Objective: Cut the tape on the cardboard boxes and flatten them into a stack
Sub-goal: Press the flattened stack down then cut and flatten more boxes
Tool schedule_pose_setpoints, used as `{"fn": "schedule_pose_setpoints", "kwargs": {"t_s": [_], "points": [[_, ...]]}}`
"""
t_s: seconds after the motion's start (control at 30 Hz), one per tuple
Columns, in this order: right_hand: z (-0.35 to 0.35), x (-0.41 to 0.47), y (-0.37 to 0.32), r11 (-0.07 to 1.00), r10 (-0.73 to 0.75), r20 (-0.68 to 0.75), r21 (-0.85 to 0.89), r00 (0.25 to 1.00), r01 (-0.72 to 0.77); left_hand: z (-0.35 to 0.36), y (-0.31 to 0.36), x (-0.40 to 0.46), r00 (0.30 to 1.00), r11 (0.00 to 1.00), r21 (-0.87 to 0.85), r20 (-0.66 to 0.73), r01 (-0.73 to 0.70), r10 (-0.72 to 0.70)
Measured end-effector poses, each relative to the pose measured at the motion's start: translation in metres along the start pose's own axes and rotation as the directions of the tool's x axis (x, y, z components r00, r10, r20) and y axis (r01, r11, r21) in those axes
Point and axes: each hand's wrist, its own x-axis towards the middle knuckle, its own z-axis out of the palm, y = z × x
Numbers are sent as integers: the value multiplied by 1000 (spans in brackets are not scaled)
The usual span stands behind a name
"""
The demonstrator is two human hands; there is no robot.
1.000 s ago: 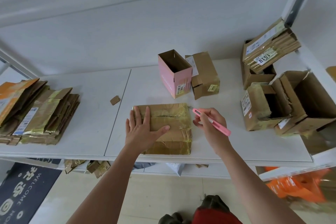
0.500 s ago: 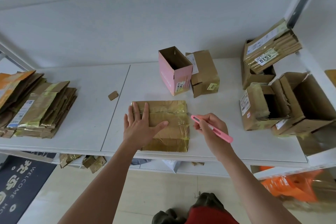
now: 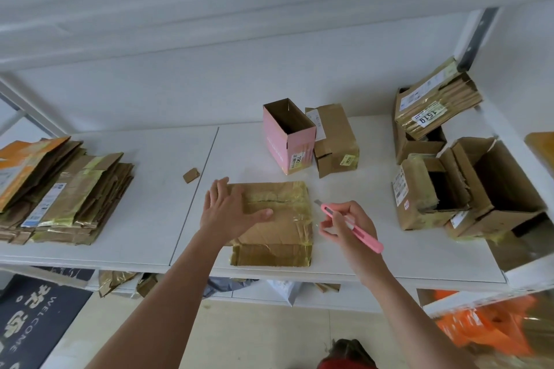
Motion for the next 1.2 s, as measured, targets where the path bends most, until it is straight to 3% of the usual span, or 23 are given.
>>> {"fn": "schedule_pose_setpoints", "kwargs": {"t_s": [0.17,0.3,0.43,0.63,0.73,0.93,1.0,1.07,1.2], "points": [[28,2,-3,995,51,14,79,999,-52,0,-8,8,1000,997,-72,21,11,-10],[40,11,-6,993,67,2,95,998,-66,-3,-17,3,976,976,48,38,211,-213],[53,6,0,996,57,21,70,998,-59,-3,-32,-5,925,927,19,48,376,-376],[80,-8,19,999,24,35,-35,999,-22,5,-40,-9,880,842,-265,204,471,-428],[89,-3,18,1000,9,28,-23,1000,-9,6,-31,-14,869,806,-326,174,494,-463],[74,19,-1,998,-62,-89,-25,994,60,16,-9,-16,873,698,-555,118,453,-473],[70,12,-3,989,-123,-101,-99,987,113,20,-5,-16,893,727,-537,128,428,-432],[67,-1,2,979,-153,-137,-155,979,131,18,-5,-14,913,781,-503,45,371,-405],[65,-21,19,981,-141,-217,-163,966,106,4,-16,2,987,849,-515,-31,120,-159]]}}
